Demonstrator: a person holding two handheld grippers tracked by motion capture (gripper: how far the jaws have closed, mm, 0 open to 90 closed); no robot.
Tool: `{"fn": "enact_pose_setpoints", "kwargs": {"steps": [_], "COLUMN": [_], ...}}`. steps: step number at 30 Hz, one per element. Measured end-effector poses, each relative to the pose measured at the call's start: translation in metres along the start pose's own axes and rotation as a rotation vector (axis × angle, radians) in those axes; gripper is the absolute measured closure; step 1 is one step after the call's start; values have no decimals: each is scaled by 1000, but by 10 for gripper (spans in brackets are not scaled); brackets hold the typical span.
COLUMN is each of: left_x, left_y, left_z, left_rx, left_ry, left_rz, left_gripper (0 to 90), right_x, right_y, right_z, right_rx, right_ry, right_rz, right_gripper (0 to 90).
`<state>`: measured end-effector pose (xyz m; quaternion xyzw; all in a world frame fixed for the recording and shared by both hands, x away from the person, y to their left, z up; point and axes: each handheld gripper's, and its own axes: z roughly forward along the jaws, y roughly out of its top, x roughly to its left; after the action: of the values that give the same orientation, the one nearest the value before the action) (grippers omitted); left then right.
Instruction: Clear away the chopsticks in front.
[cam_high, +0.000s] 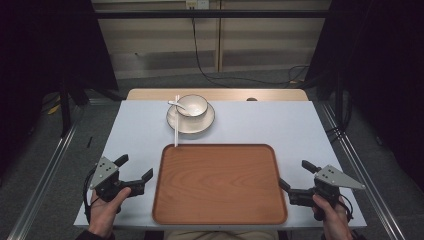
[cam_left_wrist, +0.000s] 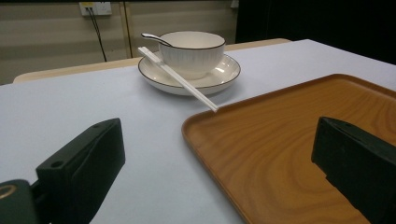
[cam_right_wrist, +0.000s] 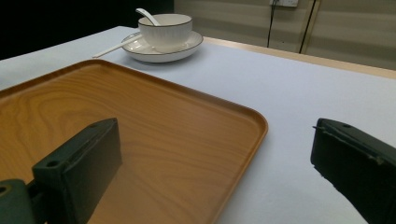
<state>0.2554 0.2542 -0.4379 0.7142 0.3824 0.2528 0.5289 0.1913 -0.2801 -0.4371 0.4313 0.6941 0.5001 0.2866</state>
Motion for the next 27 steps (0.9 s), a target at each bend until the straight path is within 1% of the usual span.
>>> {"fn": "enact_pose_setpoints", "kwargs": {"steps": [2, 4, 6, 8, 10, 11, 12, 13, 14, 15, 16, 17, 18, 20, 22, 24, 26, 27], "left_x": [0, 0, -1, -4, -4, -5, -4, -4, -4, -5, -7, -7, -7, -7, -7, -8, -8, -8], "left_y": [0, 0, 0, -1, 0, 0, 1, 1, 2, 2, 2, 3, 4, 5, 5, 5, 6, 7], "left_z": [1, 1, 2, 5, 7, 7, 9, 9, 9, 9, 11, 13, 14, 17, 18, 19, 21, 22], "left_rx": [-4, 4, 8, 35, 28, 29, 34, 34, 35, 24, 21, 35, 48, 49, 61, 70, 60, 71], "left_ry": [-1, 8, 4, -8, -21, -11, -30, -30, -43, -37, -25, -41, -43, -41, -40, -40, -40, -34], "left_rz": [-16, -9, -9, -9, -14, -10, -21, -21, -27, -36, -36, -17, -8, 0, 13, 7, -3, 16], "left_gripper": [27, 27, 27, 35, 35, 35, 35, 37, 37, 44, 52, 55, 55, 55, 59, 64, 83, 83], "right_x": [0, 0, -1, 0, 0, 0, 1, 1, 1, 1, 1, 1, 2, 4, 5, 6, 9, 9], "right_y": [0, 0, -1, -1, -1, -1, -1, -1, -1, -1, -1, 0, 0, 0, 1, 1, 2, 2], "right_z": [0, 0, 1, 3, 3, 3, 4, 4, 5, 5, 6, 8, 9, 12, 13, 14, 16, 16], "right_rx": [2, 2, 3, 6, 5, 5, 8, 8, 12, 13, 10, 8, 15, 20, 22, 19, 24, 24], "right_ry": [3, 5, -2, 3, 1, 1, 11, 11, 13, 17, 17, 21, 24, 29, 37, 40, 41, 41], "right_rz": [0, 3, 6, 11, 7, 7, 11, 11, 6, 13, 27, 30, 24, 15, 4, -1, -8, -8], "right_gripper": [17, 17, 16, 16, 16, 16, 16, 16, 16, 16, 16, 16, 16, 16, 17, 18, 22, 22]}}
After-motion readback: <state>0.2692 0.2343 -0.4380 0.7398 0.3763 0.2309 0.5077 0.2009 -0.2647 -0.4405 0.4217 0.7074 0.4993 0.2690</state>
